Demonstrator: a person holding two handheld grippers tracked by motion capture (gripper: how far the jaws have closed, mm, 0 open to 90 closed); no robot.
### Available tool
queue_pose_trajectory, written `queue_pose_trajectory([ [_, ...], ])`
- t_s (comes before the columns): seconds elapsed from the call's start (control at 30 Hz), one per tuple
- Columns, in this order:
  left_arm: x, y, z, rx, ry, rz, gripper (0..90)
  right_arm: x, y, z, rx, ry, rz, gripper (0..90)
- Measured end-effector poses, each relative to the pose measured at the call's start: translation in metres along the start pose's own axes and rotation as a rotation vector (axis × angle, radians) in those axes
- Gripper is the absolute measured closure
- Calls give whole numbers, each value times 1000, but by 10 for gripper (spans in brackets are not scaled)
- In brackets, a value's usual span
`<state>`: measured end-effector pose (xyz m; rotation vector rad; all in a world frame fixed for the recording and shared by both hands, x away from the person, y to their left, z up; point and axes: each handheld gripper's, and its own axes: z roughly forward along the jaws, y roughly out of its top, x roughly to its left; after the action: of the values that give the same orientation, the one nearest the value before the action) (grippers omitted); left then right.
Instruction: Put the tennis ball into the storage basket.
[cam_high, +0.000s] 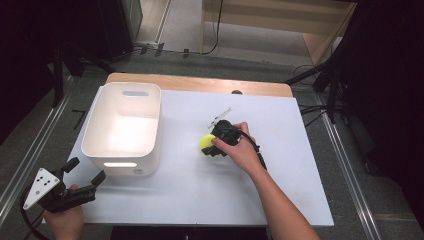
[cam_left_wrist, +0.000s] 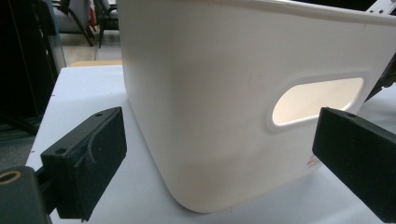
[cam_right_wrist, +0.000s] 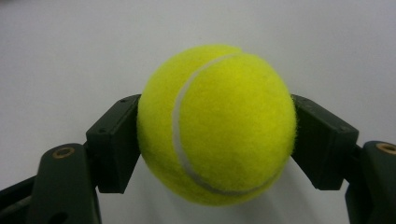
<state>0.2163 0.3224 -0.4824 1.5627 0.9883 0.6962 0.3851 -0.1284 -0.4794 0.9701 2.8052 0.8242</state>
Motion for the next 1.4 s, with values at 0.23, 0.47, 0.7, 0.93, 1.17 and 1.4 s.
queue_pose_trajectory([
  [0.23, 0, 0, 0, 3, 1, 0, 29, 1, 3, -5, 0, 3, -19, 233],
  [0.47, 0, 0, 0, 3, 2, 0, 28, 2, 9, -13, -6, 7, -21, 233],
  [0.7, 0, 0, 0, 2, 1, -2, 28, 3, 14, -19, -7, 10, -31, 233],
  [0.93, 0, 0, 0, -1, -1, -3, 28, 3, 20, -24, -9, 18, -49, 234],
  [1.17, 0, 0, 0, 2, 0, -1, 29, 4, 27, -29, -15, 20, -58, 234],
  [1.4, 0, 0, 0, 2, -2, -3, 29, 6, 35, -32, -14, 37, -74, 234],
])
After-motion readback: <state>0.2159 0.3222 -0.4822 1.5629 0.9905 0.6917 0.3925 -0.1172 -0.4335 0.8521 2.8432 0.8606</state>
